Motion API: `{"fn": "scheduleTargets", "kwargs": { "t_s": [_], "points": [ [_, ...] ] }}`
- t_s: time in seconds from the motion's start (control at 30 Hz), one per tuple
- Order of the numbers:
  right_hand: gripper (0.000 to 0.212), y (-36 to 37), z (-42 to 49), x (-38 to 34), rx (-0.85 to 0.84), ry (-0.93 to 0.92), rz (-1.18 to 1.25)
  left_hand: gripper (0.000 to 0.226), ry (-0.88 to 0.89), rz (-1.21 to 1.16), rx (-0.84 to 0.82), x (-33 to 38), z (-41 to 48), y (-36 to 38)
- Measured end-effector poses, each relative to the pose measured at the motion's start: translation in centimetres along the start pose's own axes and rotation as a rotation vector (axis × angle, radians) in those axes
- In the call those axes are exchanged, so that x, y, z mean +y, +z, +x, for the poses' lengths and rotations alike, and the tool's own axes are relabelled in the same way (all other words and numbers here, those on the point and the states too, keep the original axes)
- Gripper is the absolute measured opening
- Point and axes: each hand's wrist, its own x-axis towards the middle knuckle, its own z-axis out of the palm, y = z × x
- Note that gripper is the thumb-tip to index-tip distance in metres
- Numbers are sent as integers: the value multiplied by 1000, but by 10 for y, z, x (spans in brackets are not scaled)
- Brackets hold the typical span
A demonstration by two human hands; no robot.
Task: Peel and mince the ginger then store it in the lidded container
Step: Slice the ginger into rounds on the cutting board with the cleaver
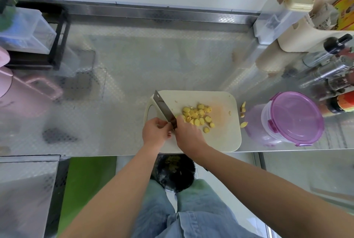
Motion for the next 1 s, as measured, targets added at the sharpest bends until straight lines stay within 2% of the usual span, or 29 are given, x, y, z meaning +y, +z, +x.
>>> {"fn": "scheduleTargets", "kwargs": {
  "t_s": [0.17, 0.23, 0.4, 0.53, 0.67, 0.8, 1.0],
  "points": [
    [9, -3, 7, 4, 24, 68, 50, 7, 2, -53, 9, -3, -8, -2],
    [15, -8, 10, 10, 57, 99, 77, 9, -11, -98, 15, -3, -9, -3],
    [13, -22, 1, 15, 64, -17, 101, 12, -20, -199, 24, -4, -10, -3],
    [9, -26, -8, 6, 34, -58, 17, 11, -37, -251, 42, -3, -11, -1],
    [8, -25, -10, 2, 5, -33, -20, 16, -43, -249, 59, -4, -8, 0],
    [15, -23, -12, 1, 5, -17, -10, 17, -56, -247, 69, -4, -7, 2],
    [16, -18, -6, -1, -7, 3, -21, 18, -22, -156, 80, -3, -7, 3]
  ]
}}
